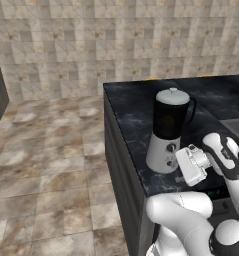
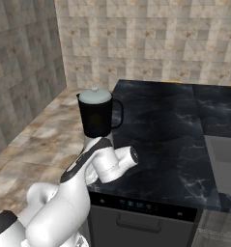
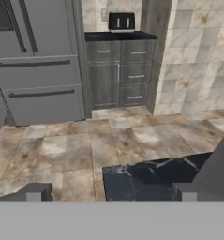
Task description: Open the blender lid, put the pear in the blender, close the lid, and start the blender.
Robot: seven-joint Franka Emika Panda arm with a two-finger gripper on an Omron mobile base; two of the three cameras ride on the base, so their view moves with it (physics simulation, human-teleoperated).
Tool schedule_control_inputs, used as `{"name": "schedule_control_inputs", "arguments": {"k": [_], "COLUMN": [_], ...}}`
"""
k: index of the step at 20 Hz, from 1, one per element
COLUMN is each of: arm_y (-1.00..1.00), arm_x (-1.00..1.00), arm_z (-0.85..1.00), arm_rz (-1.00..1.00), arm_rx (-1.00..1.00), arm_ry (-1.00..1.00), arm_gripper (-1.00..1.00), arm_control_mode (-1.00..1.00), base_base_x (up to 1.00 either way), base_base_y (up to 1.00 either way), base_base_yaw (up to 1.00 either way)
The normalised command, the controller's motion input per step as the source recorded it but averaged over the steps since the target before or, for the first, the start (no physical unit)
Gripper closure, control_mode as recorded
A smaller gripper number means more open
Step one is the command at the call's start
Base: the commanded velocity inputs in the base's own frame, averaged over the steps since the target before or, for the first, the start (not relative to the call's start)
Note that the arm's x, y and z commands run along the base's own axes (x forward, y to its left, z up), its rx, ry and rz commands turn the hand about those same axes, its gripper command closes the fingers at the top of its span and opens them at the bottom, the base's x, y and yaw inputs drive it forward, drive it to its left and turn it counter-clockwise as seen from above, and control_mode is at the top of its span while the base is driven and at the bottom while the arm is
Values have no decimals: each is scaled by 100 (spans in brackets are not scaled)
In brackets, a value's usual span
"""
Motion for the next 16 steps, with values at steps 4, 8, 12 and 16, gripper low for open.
{"name": "schedule_control_inputs", "arguments": {"k": [4,8,12,16], "arm_y": [0,0,0,0], "arm_x": [18,29,29,24], "arm_z": [-17,-19,-25,-27], "arm_rz": [0,0,-1,-5], "arm_rx": [1,1,1,0], "arm_ry": [0,0,0,0], "arm_gripper": [-100,-100,-100,-100], "arm_control_mode": [-100,-100,-100,-100], "base_base_x": [0,0,0,0], "base_base_y": [0,0,0,0], "base_base_yaw": [0,0,0,0]}}
